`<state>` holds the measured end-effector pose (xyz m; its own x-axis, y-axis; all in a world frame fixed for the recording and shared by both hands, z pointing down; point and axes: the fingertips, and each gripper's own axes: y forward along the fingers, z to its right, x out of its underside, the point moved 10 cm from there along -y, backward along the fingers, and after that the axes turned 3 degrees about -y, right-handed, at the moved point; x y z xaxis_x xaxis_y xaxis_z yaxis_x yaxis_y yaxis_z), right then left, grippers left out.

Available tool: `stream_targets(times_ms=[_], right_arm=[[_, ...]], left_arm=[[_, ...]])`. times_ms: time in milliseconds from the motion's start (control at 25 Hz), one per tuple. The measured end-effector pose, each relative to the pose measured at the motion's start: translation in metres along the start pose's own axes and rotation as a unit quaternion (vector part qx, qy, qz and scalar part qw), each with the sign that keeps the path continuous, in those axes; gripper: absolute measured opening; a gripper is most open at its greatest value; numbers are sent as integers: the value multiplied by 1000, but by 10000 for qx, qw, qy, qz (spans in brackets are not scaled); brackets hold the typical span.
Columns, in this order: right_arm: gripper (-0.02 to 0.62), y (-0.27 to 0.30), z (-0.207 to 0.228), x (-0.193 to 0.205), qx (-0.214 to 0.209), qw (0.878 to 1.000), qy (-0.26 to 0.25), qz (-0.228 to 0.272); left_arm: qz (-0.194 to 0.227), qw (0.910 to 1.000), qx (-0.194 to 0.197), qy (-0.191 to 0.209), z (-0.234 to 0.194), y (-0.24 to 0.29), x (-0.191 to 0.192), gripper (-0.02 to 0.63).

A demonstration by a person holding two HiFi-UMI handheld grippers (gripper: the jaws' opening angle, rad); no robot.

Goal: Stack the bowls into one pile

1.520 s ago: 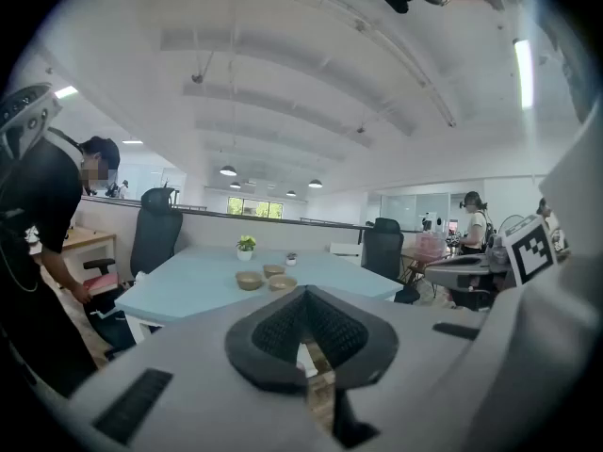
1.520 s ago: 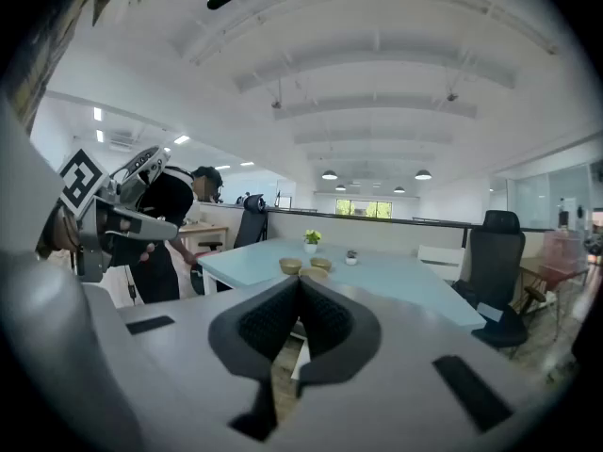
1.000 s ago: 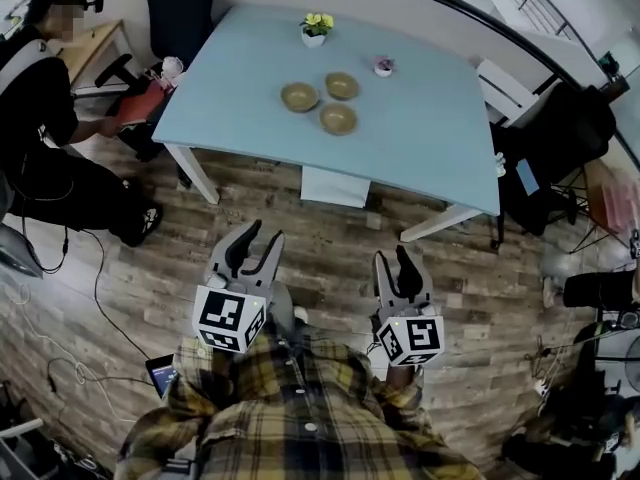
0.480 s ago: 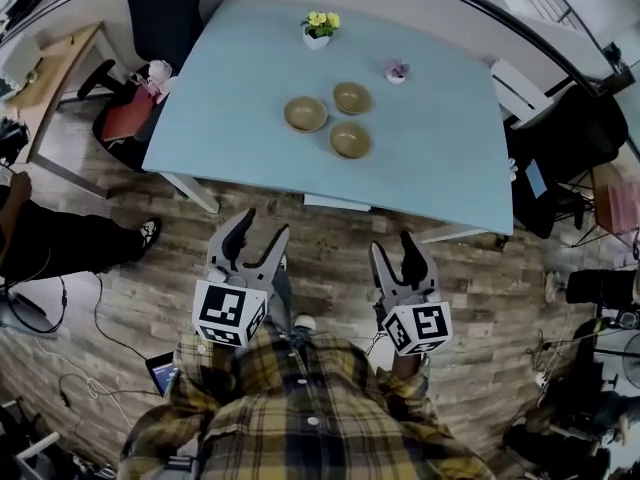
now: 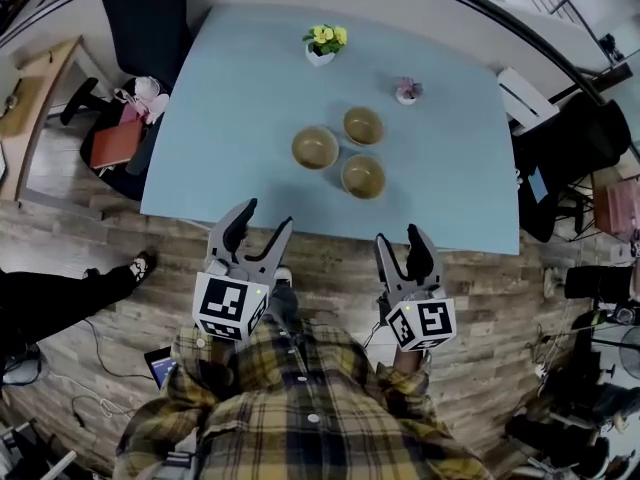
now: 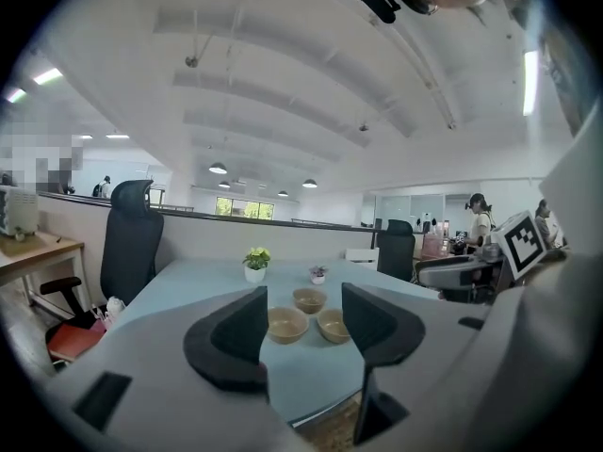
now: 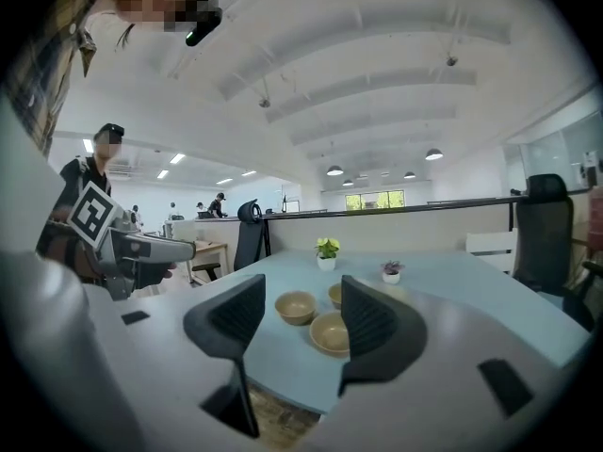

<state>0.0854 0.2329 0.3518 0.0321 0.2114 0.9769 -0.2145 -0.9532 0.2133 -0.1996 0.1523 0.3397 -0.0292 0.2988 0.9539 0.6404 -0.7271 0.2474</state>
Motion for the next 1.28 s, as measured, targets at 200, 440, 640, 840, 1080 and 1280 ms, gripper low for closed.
stream_targets(times_ms=[200,440,640,840,1080,1280], right_arm=[[235,20,-1,-2,180,9997,33,-158],[242,37,13,5,100,9989,162,-432],[245,70,42,2,-68,9991,143,-393],[245,118,84,-12,-289,9991,141,-294],[245,174,130,-39,-660,9976,-65,-179],[245,199,159,-47,-847,9962,-88,-174]], left_arm=[[-183,9997,178,-6,-19,23,1,239],[-314,9993,181,-124,-25,48,4,261],[-317,9993,50,-185,-29,79,-1,265],[-188,9996,-153,-158,-34,128,-20,265],[33,9991,-397,-149,-37,188,-53,264],[16,9983,-579,-96,-38,215,-66,264]])
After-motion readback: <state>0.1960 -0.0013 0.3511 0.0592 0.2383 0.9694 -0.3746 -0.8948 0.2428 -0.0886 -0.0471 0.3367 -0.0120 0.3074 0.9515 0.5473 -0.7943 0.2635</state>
